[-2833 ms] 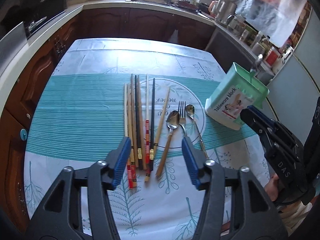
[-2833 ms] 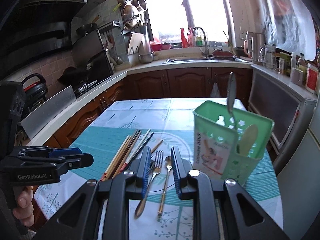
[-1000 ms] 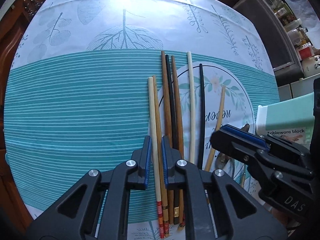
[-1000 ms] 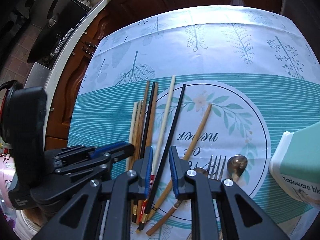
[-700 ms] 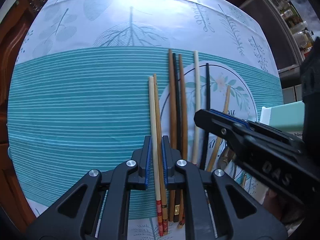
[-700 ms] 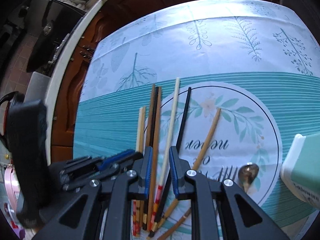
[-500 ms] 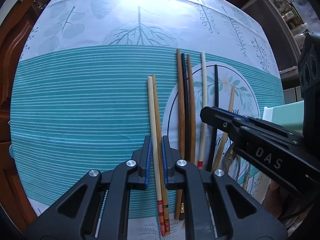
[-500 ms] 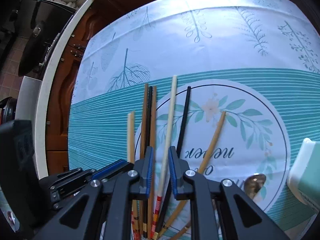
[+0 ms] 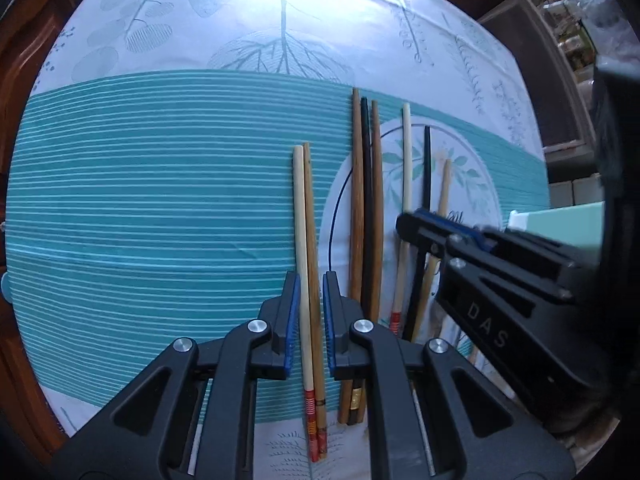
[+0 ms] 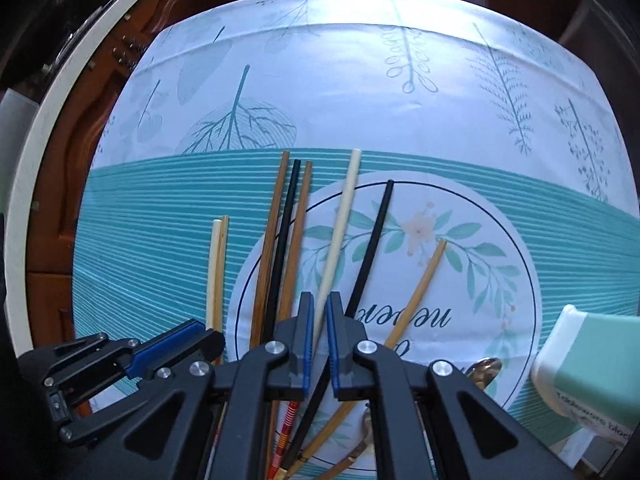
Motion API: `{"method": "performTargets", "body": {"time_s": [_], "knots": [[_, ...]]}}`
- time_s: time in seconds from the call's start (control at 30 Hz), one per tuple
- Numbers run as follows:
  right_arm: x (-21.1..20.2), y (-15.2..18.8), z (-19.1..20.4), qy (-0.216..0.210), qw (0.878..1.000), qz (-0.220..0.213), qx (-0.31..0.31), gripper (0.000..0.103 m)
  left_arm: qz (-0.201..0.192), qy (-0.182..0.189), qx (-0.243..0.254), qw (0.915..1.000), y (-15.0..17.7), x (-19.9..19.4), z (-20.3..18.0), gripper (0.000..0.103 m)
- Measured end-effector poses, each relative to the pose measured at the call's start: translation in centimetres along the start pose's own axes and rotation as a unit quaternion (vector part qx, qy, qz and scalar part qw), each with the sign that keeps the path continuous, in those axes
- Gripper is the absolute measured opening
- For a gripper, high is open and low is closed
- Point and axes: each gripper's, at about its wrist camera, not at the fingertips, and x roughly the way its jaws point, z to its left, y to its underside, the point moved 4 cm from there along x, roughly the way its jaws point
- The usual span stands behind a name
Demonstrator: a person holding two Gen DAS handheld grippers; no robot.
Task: Organize utensils
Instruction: 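Grasp a red-tipped wooden chopstick with the left tool while the right tool grasps another chopstick, then lift both chopsticks upright and carry them toward the green holder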
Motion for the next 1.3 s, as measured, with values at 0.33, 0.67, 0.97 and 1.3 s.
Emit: {"method": "performTargets", "body": {"time_s": [0.33,0.67,0.97,1.3], "knots": [[0.0,0.6,-0.5,-0.016,1.000,0.014,-0.005,0.006,0.000,-0.039,0.019,0.9991,0.2,-0.4,0.4,0.008],[-0.4,1.3,-0.7,-0.015,1.000,0.016,-0.010,0.006,0.001,-0.071,0.040,0.9966,-0.2,0.4,-1.8,0.008],[-1.0,2.2,-1.9,-0.035,0.999,0.006,0.000,0.005,-0.026,-0.077,0.035,0.9961,1.3,-0.3,-1.6,0.003],[-6.1,5.5,-3.8,-0.181,0.981,-0.075,0.011,0.004,-0.181,-0.046,0.081,0.9790,4.5,-9.5,-4.7,0.003]]}}
